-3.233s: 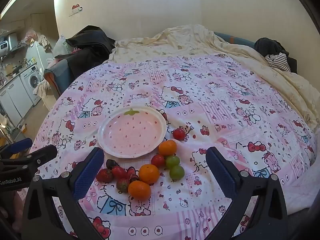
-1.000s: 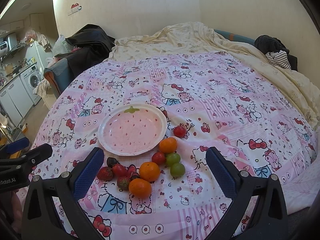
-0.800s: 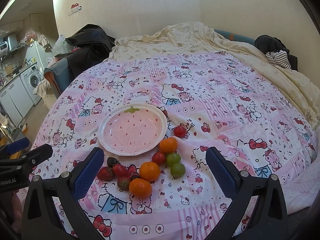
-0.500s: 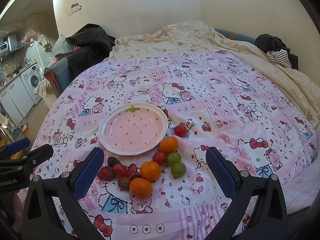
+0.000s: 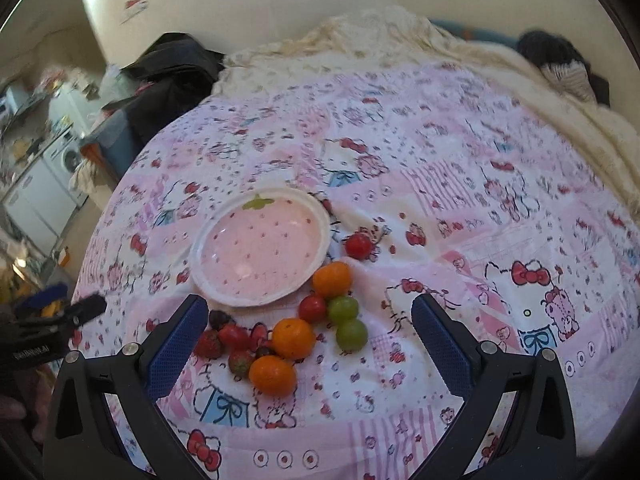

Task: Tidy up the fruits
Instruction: 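Grasp a strawberry with the left gripper while the right gripper grasps a green lime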

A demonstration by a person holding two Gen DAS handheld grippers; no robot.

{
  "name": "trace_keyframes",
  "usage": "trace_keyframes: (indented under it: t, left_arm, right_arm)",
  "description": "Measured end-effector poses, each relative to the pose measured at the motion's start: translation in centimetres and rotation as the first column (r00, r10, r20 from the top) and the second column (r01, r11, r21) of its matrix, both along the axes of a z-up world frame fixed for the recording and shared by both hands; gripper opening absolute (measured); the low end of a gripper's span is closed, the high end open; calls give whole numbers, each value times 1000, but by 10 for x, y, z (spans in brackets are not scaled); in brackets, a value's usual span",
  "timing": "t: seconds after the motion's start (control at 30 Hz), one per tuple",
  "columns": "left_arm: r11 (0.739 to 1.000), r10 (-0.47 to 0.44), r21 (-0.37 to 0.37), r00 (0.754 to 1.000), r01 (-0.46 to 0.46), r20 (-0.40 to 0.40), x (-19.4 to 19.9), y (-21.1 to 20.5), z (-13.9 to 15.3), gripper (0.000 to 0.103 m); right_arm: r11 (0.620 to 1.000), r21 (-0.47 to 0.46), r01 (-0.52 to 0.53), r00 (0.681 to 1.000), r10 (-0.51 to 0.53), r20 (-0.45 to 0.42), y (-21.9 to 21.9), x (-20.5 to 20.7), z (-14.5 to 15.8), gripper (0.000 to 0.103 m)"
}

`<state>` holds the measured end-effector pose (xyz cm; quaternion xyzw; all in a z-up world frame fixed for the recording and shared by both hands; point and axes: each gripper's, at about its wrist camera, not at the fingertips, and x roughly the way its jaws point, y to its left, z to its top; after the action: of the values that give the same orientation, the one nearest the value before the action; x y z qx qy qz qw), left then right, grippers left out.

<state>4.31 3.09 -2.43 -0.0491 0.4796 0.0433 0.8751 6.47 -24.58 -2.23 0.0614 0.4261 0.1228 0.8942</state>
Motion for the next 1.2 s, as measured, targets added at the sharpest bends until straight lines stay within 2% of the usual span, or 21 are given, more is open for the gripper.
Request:
trace_keyframes:
  t: [0.13,0.17,0.27,0.3,0.37,0.43,0.5,0.6,0.73,0.83,0.9,0.97,1.03,1.13,1.2]
  left_arm:
    - [998,-36,-61,993,29,-116,15,-1,-27,102]
    - [997,-56,-63,988,47,-142,18,-5,-33,97]
    - [985,-174,-65,953,162,-249,27,-26,-59,91]
    - [967,-253,-68,922,244,-293,30,-40,-71,91]
    - [934,-349,-50,874,354,-336,33,-57,-81,82]
    - [875,-454,-19,808,483,-374,36,-75,-91,79]
    - [829,-513,-1,760,559,-400,40,-84,-97,75]
    - [795,-557,-24,713,606,-426,47,-89,-106,72]
    - [748,-615,-48,665,662,-423,48,-96,-109,66]
    - [733,-631,-61,643,678,-434,53,-103,-113,63]
    - [730,-635,-66,639,680,-435,55,-104,-113,55]
    - [732,-634,-66,642,678,-432,58,-108,-118,41]
    - [732,-641,-100,632,674,-435,68,-107,-116,32]
    - [737,-635,-105,632,667,-444,73,-101,-109,31]
    - [752,-622,-108,647,650,-442,74,-97,-107,31]
  right_arm:
    - [998,47,29,992,-23,-123,-19,33,-13,103]
    - [998,60,34,988,-25,-150,-22,38,-18,103]
    - [997,66,38,972,-21,-234,-27,54,-33,103]
    - [997,62,37,968,-20,-251,-28,57,-37,103]
    - [997,62,55,965,-37,-261,-30,59,-41,103]
    - [995,73,63,961,-41,-274,-32,60,-44,103]
    - [995,71,65,958,-42,-285,-34,60,-47,103]
    - [995,70,66,955,-43,-293,-35,62,-49,103]
    - [995,72,66,953,-41,-299,-36,63,-50,103]
    - [995,73,67,953,-42,-300,-37,64,-51,103]
    - [995,75,70,952,-44,-304,-38,64,-51,103]
    - [995,75,69,951,-43,-305,-37,64,-52,103]
    - [995,72,66,952,-42,-305,-36,63,-52,103]
    - [996,69,62,953,-39,-301,-35,63,-51,103]
    - [996,66,57,955,-36,-295,-34,62,-50,103]
